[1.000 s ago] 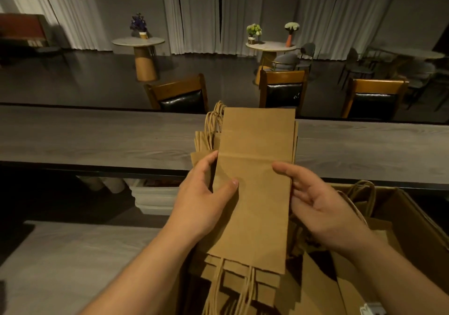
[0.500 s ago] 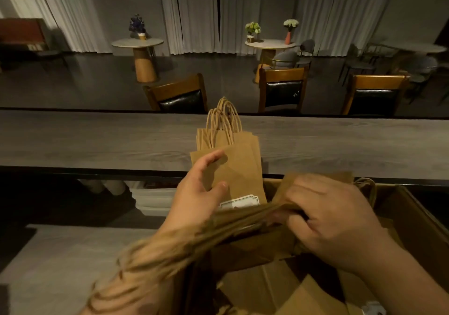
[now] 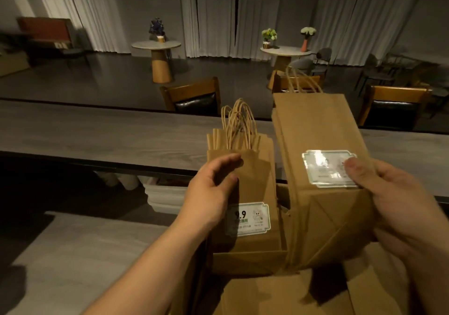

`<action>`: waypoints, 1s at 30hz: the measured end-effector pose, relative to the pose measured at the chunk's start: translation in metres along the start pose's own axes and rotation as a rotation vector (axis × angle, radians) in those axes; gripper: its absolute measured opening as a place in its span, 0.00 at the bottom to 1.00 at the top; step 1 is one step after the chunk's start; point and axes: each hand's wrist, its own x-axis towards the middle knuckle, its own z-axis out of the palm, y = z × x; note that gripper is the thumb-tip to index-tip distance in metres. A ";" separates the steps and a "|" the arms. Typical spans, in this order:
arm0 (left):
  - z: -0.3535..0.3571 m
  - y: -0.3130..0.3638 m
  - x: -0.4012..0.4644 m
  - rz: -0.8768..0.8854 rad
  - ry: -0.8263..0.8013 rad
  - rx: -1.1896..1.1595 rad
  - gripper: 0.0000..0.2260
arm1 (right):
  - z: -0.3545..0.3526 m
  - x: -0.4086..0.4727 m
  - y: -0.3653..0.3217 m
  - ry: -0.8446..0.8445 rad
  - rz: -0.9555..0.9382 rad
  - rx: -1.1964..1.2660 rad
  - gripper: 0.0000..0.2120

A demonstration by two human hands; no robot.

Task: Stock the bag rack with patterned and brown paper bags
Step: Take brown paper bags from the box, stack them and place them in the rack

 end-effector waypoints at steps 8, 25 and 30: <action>0.009 0.009 -0.013 -0.001 -0.134 -0.173 0.11 | 0.049 -0.005 0.042 -0.025 0.045 -0.336 0.14; -0.019 0.029 -0.026 -0.074 -0.052 -0.613 0.27 | 0.100 -0.029 -0.024 -0.238 -0.256 -0.551 0.30; -0.069 0.036 -0.034 -0.006 0.153 -0.859 0.25 | 0.147 -0.039 -0.054 -0.422 -0.461 -0.876 0.16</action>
